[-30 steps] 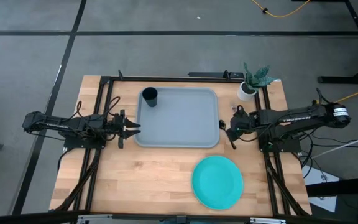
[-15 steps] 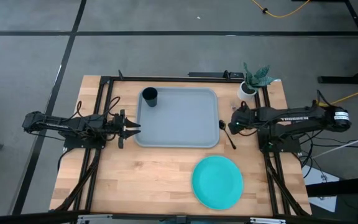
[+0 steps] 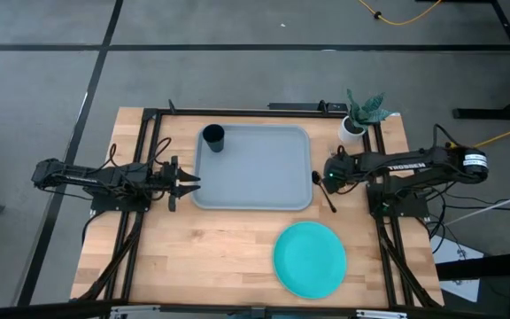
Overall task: Pick and place plate/cup/fork/spoon on tray
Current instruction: Put the orange fork to the right of of the serving tray
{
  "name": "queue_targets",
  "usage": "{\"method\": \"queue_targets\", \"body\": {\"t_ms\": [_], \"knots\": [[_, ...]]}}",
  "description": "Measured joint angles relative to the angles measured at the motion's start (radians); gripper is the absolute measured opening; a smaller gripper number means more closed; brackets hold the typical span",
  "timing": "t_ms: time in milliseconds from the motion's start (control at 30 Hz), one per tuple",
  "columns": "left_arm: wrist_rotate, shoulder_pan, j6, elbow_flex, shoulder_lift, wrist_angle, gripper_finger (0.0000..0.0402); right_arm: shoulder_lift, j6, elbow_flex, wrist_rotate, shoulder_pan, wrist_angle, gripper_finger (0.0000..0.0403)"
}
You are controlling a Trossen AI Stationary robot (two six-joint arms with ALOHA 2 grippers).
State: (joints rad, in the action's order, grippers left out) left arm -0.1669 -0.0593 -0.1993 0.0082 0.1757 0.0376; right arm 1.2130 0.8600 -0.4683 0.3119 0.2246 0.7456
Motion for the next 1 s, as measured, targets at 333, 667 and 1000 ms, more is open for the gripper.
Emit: {"method": "queue_targets", "body": {"t_ms": [333, 667, 1000], "knots": [[0.0, 0.0, 0.0, 0.0, 0.0, 0.0, 0.0122, 0.034, -0.003, -0.001, -0.007, 0.027, -0.018, 0.015], [0.0, 0.0, 0.0, 0.0, 0.0, 0.0, 0.0122, 0.033, 0.054, -0.001, -0.029, 0.027, -0.034, 0.0062], [0.0, 0.0, 0.0, 0.0, 0.0, 0.0, 0.0122, -0.004, 0.141, 0.002, -0.045, 0.027, -0.052, 0.0062]]}}
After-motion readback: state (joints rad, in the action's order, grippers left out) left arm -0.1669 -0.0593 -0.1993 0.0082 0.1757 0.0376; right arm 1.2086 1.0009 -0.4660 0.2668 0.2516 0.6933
